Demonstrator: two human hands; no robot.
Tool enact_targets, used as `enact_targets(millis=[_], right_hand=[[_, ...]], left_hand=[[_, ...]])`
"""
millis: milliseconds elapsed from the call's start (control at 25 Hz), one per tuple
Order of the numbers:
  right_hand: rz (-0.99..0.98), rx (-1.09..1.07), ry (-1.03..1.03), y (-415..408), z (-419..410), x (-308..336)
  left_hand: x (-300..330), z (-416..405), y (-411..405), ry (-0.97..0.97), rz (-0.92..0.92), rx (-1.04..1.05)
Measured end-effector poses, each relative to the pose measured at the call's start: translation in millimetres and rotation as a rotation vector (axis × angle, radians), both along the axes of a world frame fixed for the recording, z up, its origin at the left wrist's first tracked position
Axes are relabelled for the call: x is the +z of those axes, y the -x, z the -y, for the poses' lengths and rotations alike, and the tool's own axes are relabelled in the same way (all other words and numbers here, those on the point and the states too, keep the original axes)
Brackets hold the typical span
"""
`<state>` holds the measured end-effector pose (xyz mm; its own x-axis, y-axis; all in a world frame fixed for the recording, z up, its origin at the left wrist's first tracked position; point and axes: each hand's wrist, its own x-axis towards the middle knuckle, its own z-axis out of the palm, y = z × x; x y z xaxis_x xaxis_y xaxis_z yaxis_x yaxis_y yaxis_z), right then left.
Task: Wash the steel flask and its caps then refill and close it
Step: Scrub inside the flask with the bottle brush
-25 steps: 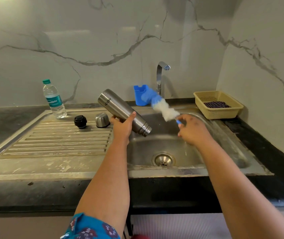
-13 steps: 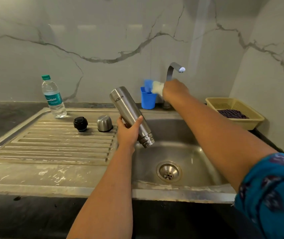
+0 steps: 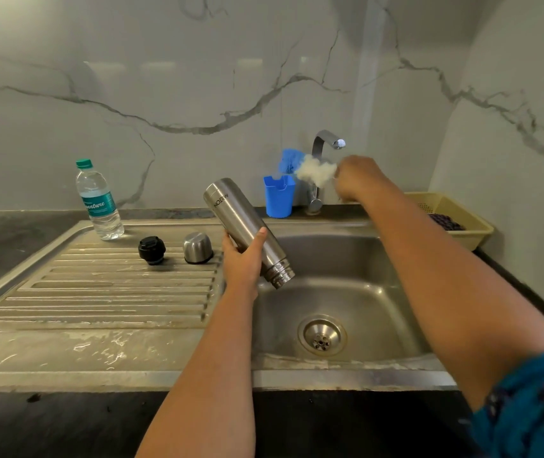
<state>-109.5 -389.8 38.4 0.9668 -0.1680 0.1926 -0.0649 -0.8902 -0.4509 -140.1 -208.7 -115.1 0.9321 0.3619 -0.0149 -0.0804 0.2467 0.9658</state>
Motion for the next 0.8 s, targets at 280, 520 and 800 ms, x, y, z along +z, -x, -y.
enact_targets(millis=[280,520,800], right_hand=[[-0.244,0.240,-0.940,134.3,32.2,-85.8],[-0.173,0.233,-0.840,172.7,17.8,-118.2],[-0.175,0.185,-0.811,192.5,28.6,-121.1]], left_hand=[[5.9,-8.5,10.8,0.201,-0.021,-0.188],[5.7,-10.5,29.4,0.309,0.052,-0.338],[1.5,-13.2,26.5,0.311,0.017,-0.329]])
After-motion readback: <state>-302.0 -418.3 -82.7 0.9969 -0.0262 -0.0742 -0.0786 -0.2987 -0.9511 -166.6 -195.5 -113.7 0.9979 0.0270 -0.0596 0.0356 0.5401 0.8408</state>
